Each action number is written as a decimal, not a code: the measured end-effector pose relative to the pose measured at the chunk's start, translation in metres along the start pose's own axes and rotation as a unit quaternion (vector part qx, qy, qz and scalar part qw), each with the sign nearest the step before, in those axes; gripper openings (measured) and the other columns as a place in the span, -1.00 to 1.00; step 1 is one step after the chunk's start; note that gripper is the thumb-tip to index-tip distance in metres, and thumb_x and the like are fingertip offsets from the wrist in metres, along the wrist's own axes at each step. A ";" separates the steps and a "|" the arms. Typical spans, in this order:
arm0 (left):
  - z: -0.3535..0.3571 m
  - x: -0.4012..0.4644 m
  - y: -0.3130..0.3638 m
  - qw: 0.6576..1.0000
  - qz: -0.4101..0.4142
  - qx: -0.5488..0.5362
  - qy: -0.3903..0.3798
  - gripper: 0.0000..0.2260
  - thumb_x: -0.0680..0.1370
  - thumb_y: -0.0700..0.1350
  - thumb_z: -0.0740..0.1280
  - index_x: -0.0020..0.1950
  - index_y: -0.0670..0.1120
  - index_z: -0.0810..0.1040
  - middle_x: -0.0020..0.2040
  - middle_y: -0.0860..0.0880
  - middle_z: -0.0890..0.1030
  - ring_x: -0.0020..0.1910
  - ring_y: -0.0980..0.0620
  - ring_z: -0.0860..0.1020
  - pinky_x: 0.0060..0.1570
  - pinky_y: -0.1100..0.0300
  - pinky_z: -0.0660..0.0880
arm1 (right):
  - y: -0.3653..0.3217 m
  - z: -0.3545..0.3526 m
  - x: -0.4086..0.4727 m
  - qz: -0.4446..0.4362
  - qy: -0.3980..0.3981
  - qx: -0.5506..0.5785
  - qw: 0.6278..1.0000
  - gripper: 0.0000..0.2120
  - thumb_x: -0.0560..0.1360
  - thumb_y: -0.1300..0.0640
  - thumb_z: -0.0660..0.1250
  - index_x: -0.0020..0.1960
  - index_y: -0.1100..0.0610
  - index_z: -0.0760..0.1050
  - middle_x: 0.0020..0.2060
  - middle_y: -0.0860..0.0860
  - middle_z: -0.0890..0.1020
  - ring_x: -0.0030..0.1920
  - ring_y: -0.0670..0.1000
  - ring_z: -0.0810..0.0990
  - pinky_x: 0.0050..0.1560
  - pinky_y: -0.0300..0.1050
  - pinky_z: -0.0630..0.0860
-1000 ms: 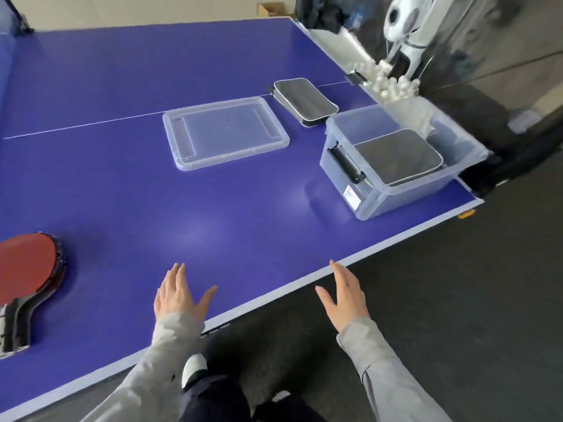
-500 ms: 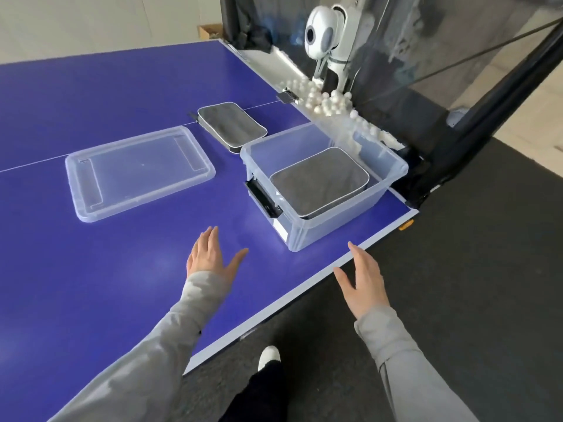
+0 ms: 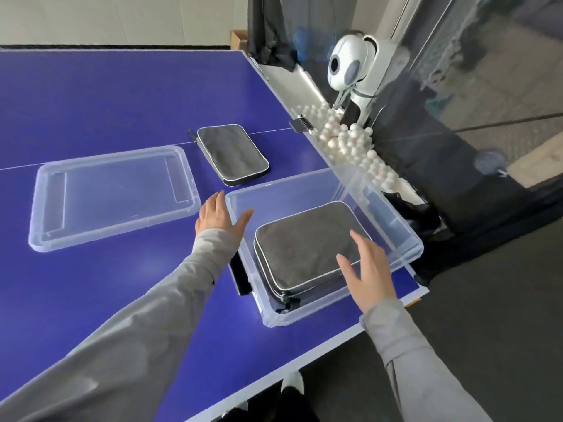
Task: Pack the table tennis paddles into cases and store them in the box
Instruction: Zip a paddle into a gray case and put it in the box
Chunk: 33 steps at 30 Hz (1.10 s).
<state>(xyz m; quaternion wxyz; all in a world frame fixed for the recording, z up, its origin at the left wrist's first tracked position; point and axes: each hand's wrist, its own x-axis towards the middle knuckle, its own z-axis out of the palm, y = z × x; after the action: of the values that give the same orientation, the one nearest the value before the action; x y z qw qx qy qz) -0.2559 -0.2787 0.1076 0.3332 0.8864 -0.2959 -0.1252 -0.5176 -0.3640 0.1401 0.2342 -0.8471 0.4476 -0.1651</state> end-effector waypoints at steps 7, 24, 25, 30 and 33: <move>0.029 0.057 0.029 0.995 -0.087 0.047 -0.031 -0.44 0.55 0.22 0.15 0.41 -0.13 0.31 0.34 -0.14 0.41 0.33 -0.17 0.34 0.28 -0.03 0.29 | 0.004 0.017 0.138 -0.075 -0.039 -0.028 0.996 -0.53 0.55 0.05 0.27 0.41 0.18 0.31 0.31 0.09 0.45 0.35 0.12 0.34 0.31 -0.07 0.19; 0.054 0.071 0.024 0.971 -0.215 0.066 0.079 -0.48 0.40 0.34 0.26 -0.07 -0.13 0.48 -0.09 -0.02 0.53 -0.04 -0.05 0.47 -0.11 0.06 0.46 | -0.044 0.181 0.406 -0.062 -0.259 -0.139 0.954 -0.47 0.55 -0.19 0.13 0.22 0.26 0.43 0.23 0.18 0.48 0.30 0.22 0.35 0.21 0.10 0.37; 0.054 0.071 0.024 0.971 -0.214 0.069 0.080 -0.48 0.39 0.34 0.26 -0.06 -0.12 0.49 -0.09 -0.01 0.53 -0.04 -0.04 0.48 -0.11 0.07 0.46 | -0.044 0.191 0.413 -0.041 -0.272 -0.148 0.950 -0.45 0.54 -0.20 0.12 0.24 0.25 0.41 0.26 0.19 0.46 0.32 0.22 0.34 0.24 0.10 0.35; 0.056 0.071 0.024 0.972 -0.200 0.082 0.091 -0.45 0.37 0.35 0.24 -0.03 -0.13 0.51 -0.08 0.01 0.54 -0.04 -0.03 0.49 -0.12 0.10 0.46 | -0.039 0.227 0.427 0.054 -0.313 -0.145 0.937 -0.28 0.48 -0.30 0.18 0.41 0.20 0.27 0.39 0.16 0.32 0.40 0.19 0.28 0.35 0.10 0.27; 0.056 0.072 0.023 0.972 -0.203 0.080 0.089 -0.49 0.39 0.34 0.25 -0.01 -0.09 0.50 -0.06 0.04 0.52 -0.01 0.00 0.48 -0.13 0.15 0.42 | -0.045 0.238 0.428 0.050 -0.291 -0.134 0.946 -0.23 0.44 -0.28 0.26 0.40 0.27 0.26 0.36 0.16 0.36 0.36 0.19 0.34 0.31 0.07 0.34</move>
<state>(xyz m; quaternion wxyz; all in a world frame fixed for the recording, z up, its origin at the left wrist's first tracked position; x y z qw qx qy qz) -0.2326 -0.3651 0.0791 0.2543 0.9592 -0.0883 -0.0866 -0.1377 -0.6406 -0.0043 0.2473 -0.8580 0.4199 0.1623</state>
